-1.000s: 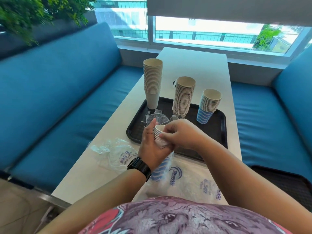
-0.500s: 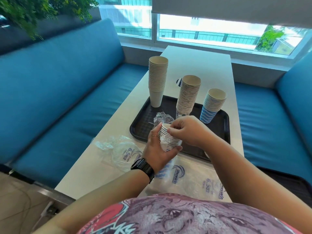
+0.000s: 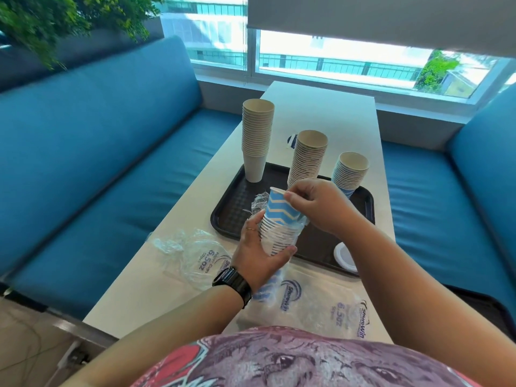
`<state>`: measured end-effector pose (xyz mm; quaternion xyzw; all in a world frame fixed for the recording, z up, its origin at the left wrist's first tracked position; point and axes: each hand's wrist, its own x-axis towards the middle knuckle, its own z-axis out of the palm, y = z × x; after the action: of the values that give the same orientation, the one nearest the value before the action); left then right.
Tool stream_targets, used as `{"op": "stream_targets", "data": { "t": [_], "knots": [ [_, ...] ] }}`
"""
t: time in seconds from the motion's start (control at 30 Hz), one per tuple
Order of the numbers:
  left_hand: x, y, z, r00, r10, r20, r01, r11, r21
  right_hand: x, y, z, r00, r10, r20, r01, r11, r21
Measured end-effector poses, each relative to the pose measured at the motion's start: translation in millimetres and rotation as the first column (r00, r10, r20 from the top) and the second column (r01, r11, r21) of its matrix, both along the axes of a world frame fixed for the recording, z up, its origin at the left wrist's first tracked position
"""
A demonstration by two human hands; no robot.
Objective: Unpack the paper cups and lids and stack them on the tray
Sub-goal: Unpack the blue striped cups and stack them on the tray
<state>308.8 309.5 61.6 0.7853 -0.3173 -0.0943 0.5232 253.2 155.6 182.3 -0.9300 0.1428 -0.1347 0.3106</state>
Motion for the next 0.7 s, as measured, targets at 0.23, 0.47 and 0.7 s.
{"op": "stream_targets", "data": {
  "t": [0.23, 0.47, 0.7],
  "knots": [
    [-0.9, -4.2, -1.7, 1.0, 0.0, 0.01, 0.0, 1.0, -0.024, 0.6, -22.4, 22.3, 0.989, -0.083, 0.121, 0.083, 0.997, 0.009],
    [0.6, -9.8, -4.9, 1.0, 0.03, 0.003, -0.03, 0.999, -0.04, -0.4, -75.7, 60.1, 0.969, -0.195, 0.149, 0.214, 0.968, -0.129],
    [1.7, -15.6, -6.6, 0.999, 0.04, 0.007, -0.04, 0.999, -0.033, 6.6, -140.9, 69.9, 0.941, -0.301, 0.155, 0.339, 0.823, -0.456]
  ]
}}
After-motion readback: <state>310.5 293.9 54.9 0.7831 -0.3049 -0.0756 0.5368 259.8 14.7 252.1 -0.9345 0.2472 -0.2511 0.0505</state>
